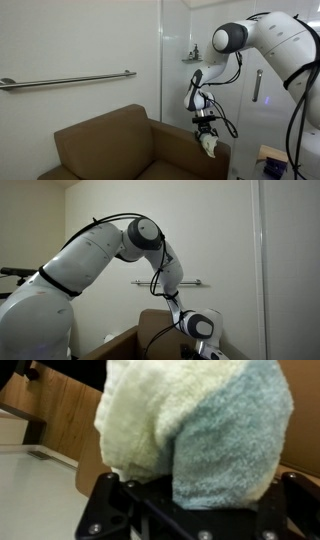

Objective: Use the white towel to wipe the right armrest of the sofa.

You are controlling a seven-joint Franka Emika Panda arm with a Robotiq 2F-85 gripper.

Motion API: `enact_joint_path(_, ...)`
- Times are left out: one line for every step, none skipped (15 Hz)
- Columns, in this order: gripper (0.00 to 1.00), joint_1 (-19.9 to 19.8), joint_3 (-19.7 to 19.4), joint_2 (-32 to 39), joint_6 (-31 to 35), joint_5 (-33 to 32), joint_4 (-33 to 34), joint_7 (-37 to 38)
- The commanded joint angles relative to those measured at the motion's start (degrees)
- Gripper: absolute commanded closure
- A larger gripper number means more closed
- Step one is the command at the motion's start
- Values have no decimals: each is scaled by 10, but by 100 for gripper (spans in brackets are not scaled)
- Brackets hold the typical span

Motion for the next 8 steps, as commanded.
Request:
enact_joint_path(90, -5, 10, 39, 5, 9, 43, 17)
enact_joint_path(90, -7, 14, 48, -2, 12, 61, 16)
enact_joint_path(90, -8, 18, 57, -13, 14, 83, 17)
enact_joint_path(90, -8, 20, 64, -25, 14, 106, 20)
enact_joint_path(90, -7, 22, 70, -33, 14, 129, 21)
enact_joint_path(90, -5, 24, 77, -39, 13, 154, 26)
enact_joint_path(90, -4, 29, 85, -41, 13, 180, 28)
enact_joint_path(90, -2, 34, 94, -41, 14, 208, 32)
